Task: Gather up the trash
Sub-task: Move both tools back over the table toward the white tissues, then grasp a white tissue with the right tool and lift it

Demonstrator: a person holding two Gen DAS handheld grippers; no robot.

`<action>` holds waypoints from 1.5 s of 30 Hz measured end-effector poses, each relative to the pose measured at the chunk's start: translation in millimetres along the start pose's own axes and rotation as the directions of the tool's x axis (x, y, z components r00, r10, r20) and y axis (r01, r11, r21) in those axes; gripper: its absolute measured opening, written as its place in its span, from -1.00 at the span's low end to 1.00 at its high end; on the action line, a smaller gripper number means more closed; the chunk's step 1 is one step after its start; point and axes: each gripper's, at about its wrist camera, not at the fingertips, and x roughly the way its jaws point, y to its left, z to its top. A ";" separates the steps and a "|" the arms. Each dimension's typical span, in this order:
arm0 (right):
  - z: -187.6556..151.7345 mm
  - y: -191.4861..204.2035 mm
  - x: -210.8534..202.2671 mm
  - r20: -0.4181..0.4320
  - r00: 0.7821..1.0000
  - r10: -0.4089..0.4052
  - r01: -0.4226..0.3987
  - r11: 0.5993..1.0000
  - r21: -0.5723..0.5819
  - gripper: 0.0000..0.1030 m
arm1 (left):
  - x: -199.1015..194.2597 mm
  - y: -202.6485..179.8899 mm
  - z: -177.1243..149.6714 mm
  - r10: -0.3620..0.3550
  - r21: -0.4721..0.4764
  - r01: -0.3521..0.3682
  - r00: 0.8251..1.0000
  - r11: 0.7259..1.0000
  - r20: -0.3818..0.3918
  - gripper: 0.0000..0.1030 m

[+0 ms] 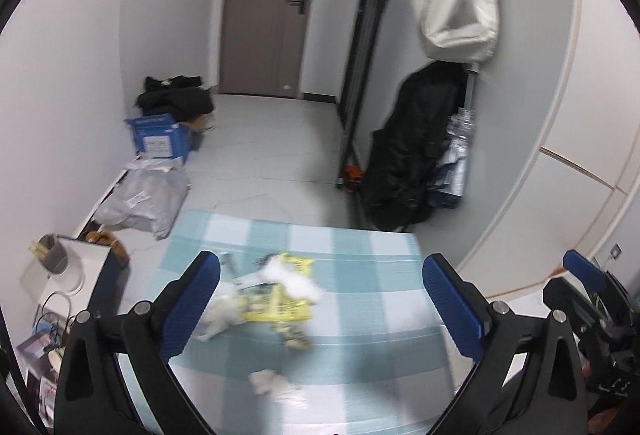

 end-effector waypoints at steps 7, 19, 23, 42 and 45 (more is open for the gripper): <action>-22.4 34.8 45.2 -0.116 0.990 0.074 -0.071 0.997 0.024 0.89 | -0.4 53.3 -18.4 0.096 -0.062 -0.096 0.995 0.993 -0.005 0.94; -81.0 72.4 106.5 -0.358 0.927 0.107 -0.102 0.994 0.033 0.89 | 20.3 115.4 -51.2 0.121 -0.149 -0.136 0.987 0.979 -0.101 0.94; -98.6 87.1 125.4 -0.432 0.893 0.126 -0.131 0.991 0.020 0.89 | 21.0 132.7 -57.1 0.114 -0.161 -0.133 0.986 0.978 -0.123 0.94; -156.3 146.3 184.5 -0.586 0.808 0.059 -0.202 0.963 -0.181 0.00 | 43.0 177.8 -71.7 0.090 -0.269 -0.152 0.969 0.951 -0.230 0.94; -155.7 142.5 186.5 -0.576 0.817 0.044 -0.187 0.963 -0.192 -0.25 | 45.1 181.7 -72.9 0.079 -0.293 -0.151 0.967 0.944 -0.243 0.94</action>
